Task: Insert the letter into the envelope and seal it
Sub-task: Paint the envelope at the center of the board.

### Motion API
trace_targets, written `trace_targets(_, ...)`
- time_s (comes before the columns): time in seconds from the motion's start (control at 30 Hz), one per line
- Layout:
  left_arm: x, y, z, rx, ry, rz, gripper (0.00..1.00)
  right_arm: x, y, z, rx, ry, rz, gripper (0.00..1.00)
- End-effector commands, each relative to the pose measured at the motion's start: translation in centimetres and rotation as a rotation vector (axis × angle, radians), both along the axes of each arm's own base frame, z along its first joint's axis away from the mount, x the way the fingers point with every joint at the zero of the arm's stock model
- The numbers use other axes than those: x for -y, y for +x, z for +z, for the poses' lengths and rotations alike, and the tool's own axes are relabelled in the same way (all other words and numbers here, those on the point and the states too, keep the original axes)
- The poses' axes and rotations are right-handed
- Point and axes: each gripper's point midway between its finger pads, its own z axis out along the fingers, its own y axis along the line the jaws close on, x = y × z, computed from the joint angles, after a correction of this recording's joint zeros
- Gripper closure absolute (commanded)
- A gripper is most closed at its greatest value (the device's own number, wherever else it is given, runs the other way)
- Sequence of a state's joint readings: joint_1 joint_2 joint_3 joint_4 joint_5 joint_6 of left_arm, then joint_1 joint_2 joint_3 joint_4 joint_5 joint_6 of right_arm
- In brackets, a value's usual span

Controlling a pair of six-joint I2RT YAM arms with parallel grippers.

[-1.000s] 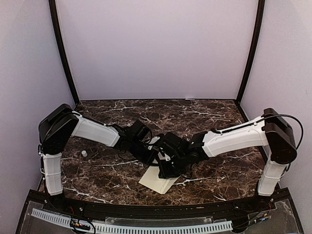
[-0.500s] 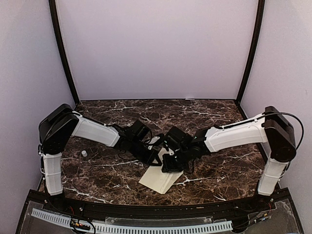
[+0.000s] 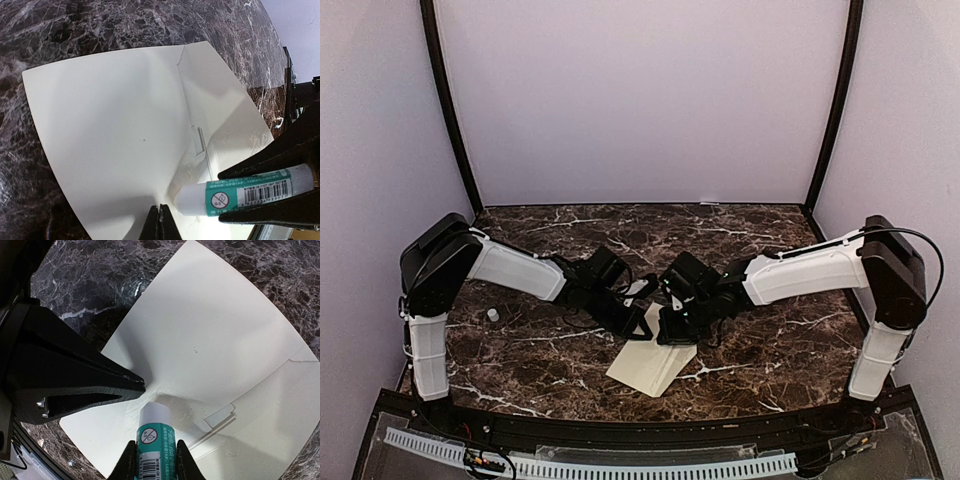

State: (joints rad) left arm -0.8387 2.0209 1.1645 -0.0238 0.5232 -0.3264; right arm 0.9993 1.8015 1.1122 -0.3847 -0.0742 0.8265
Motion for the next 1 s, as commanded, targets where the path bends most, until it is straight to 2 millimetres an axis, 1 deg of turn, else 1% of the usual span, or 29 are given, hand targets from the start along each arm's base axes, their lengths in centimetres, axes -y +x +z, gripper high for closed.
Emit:
trace_targets(0.0,-2.3,-1.0,-3.8,-0.064,0.134,0.020,1.00,2.3,-0.6,-2.2,-0.023,-0.095,0.000,1.00)
trace_targets(0.43,-2.4,-1.0,-4.1,-0.074,0.141,0.023,1.00,0.2,-4.8,-2.2,-0.084,-0.060,0.076,1.00)
trace_targets(0.7,-2.4,-0.9,-4.2,-0.075,0.141,0.026,1.00,-1.0,-6.7,-1.9,-0.114,-0.039,0.110,1.00)
trace_targets(0.77,-2.4,-0.9,-4.2,-0.076,0.141,0.026,1.00,-1.1,-6.9,-1.9,-0.115,-0.040,0.114,1.00)
trace_targets(0.83,-2.4,-0.9,-4.2,-0.076,0.142,0.025,1.00,-0.7,-6.8,-2.1,-0.113,-0.060,0.106,1.00)
trace_targets(0.97,-2.4,-0.9,-4.2,-0.077,0.140,0.023,1.00,0.3,-5.8,-2.1,-0.093,-0.090,0.079,1.00)
